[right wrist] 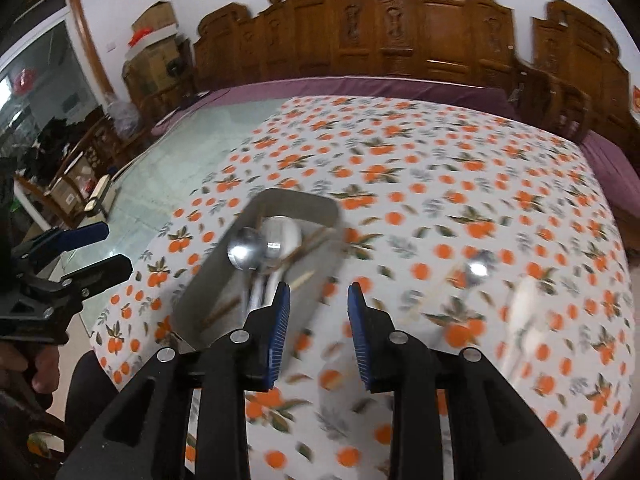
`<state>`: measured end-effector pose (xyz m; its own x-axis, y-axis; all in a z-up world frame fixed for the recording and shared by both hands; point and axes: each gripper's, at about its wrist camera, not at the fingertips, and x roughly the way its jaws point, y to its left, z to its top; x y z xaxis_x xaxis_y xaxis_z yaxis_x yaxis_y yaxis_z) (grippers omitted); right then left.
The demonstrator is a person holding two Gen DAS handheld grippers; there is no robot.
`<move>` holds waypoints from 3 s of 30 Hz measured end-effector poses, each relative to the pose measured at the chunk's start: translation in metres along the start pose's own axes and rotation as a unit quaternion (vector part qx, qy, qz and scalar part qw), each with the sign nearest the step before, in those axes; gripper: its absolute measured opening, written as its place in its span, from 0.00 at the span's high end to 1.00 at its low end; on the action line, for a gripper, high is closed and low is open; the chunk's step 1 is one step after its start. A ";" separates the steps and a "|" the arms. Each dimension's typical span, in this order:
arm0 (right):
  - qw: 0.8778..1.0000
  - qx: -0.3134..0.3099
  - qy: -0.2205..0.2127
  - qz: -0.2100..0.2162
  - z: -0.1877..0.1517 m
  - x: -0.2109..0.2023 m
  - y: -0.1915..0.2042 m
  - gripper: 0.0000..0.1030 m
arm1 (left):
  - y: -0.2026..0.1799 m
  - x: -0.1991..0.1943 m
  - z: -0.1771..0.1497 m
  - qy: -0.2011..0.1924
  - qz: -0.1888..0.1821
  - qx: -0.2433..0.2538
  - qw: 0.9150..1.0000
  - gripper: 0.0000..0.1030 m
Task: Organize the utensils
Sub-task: 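Move both open tools back toward the remaining utensils on the cloth, then grasp the white plastic fork with the right tool while the left tool grasps a wooden chopstick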
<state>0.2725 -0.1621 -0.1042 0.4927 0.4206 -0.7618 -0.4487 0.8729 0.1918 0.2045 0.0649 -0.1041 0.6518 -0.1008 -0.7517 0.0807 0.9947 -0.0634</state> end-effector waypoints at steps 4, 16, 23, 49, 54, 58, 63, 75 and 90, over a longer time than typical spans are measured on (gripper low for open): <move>1.000 0.011 -0.014 -0.023 -0.011 -0.026 -0.031 0.63 | -0.020 0.008 0.002 -0.001 -0.012 0.003 1.000 0.10; 0.995 0.062 -0.013 -0.072 -0.048 -0.045 -0.114 0.62 | -0.083 0.036 0.011 0.008 -0.043 0.029 0.999 0.10; 0.993 0.078 0.018 -0.092 -0.070 -0.021 -0.146 0.62 | -0.106 0.053 0.011 0.024 -0.055 0.040 0.997 0.10; 0.988 0.083 0.052 -0.117 -0.061 0.056 -0.193 0.62 | -0.143 0.114 0.015 0.080 -0.074 0.053 0.993 0.10; 0.989 0.074 0.048 -0.123 -0.061 0.056 -0.193 0.81 | -0.150 0.122 0.018 0.082 -0.071 0.065 0.992 0.10; 0.991 0.076 0.043 -0.105 -0.062 0.050 -0.192 0.95 | -0.157 0.131 0.017 0.089 -0.066 0.077 0.991 0.10; 0.991 0.081 0.040 -0.097 -0.070 0.040 -0.188 0.96 | -0.168 0.142 0.013 0.101 -0.059 0.096 0.988 0.10; 0.989 0.113 0.025 -0.088 -0.091 0.002 -0.191 0.96 | -0.181 0.176 0.003 0.142 -0.053 0.124 0.981 0.61; 0.991 0.108 0.014 -0.081 -0.090 -0.012 -0.177 0.96 | -0.182 0.175 0.002 0.140 -0.055 0.123 0.981 0.96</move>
<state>0.2787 -0.3443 -0.1845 0.5224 0.2665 -0.8100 -0.1940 0.9621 0.1915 0.3056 -0.1335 -0.2225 0.3991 -0.1632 -0.9023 0.3404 0.9401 -0.0195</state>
